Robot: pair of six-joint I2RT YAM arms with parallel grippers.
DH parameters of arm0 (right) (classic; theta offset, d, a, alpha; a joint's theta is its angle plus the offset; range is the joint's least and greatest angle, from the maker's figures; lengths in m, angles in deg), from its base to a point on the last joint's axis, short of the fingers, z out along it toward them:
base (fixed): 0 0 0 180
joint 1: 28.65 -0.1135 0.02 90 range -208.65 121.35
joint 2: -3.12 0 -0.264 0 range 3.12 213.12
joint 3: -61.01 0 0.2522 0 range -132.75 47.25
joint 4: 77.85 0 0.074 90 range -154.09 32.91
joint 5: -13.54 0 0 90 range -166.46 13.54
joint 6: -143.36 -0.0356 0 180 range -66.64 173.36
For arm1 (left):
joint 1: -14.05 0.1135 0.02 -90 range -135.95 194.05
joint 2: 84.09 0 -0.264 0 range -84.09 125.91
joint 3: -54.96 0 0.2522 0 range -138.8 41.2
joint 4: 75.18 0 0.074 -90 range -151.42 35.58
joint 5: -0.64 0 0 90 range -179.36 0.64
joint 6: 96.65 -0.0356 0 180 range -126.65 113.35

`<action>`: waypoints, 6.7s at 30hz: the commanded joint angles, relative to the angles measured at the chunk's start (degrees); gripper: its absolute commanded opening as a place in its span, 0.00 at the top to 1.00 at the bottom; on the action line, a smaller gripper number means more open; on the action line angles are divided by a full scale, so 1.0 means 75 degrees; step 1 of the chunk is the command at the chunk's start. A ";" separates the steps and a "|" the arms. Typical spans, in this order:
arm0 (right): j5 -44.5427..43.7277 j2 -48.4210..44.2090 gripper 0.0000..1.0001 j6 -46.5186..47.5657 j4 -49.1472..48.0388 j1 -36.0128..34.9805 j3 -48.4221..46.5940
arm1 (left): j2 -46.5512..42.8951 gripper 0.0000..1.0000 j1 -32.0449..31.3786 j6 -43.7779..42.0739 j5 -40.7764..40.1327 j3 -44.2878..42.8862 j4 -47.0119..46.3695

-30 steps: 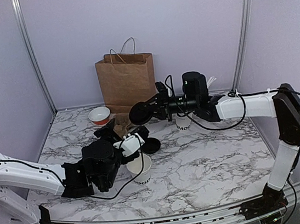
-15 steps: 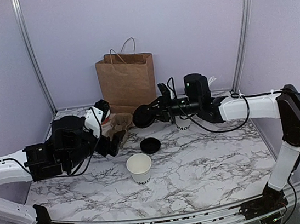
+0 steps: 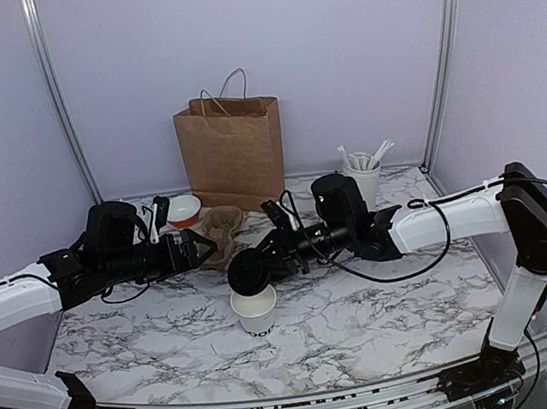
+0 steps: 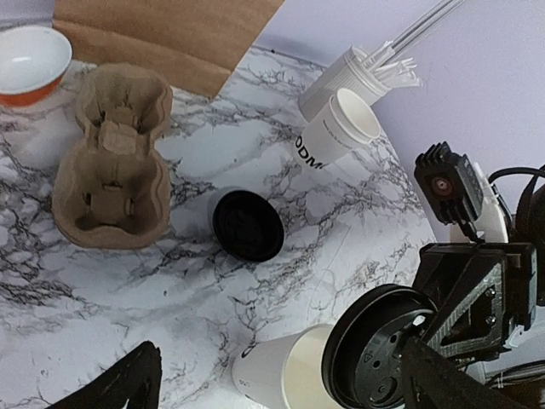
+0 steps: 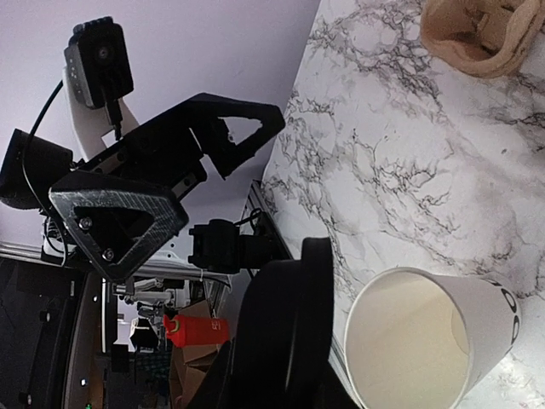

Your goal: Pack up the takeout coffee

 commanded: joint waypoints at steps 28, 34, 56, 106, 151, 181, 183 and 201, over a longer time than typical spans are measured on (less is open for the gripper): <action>0.0252 0.0483 0.84 -0.0154 -0.1172 -0.0297 0.0479 | 0.0559 0.01 0.0026 0.0847 0.1517 0.0464 0.0092; 0.0308 0.0626 0.83 -0.0268 -0.1362 -0.0297 0.0552 | 0.0584 0.01 0.0025 0.0836 0.1582 0.0652 0.0098; 0.0388 0.0610 0.83 -0.0772 -0.2082 -0.0235 0.0720 | 0.0789 0.01 0.0025 0.0833 0.1691 0.0725 0.0050; 0.0443 0.0920 0.83 -0.0996 -0.2310 -0.0262 0.0671 | 0.0603 0.01 0.0023 0.0938 0.1751 0.0921 -0.0048; 0.0185 0.0854 0.77 -0.1022 -0.2440 -0.0168 0.1083 | 0.0806 0.21 -0.0245 0.0857 0.1738 0.1081 0.0032; -0.0043 0.0513 0.65 -0.0654 -0.1715 -0.0097 0.0894 | 0.1073 0.23 -0.0408 0.0833 0.1591 0.0968 0.0041; -0.0057 0.0493 0.65 -0.0625 -0.1669 -0.0093 0.0896 | 0.1090 0.22 -0.0408 0.0838 0.1592 0.0968 0.0044; -0.0169 0.0189 0.59 -0.0409 -0.1341 0.0000 0.1011 | 0.1227 0.22 -0.0514 0.0803 0.1565 0.0809 0.0075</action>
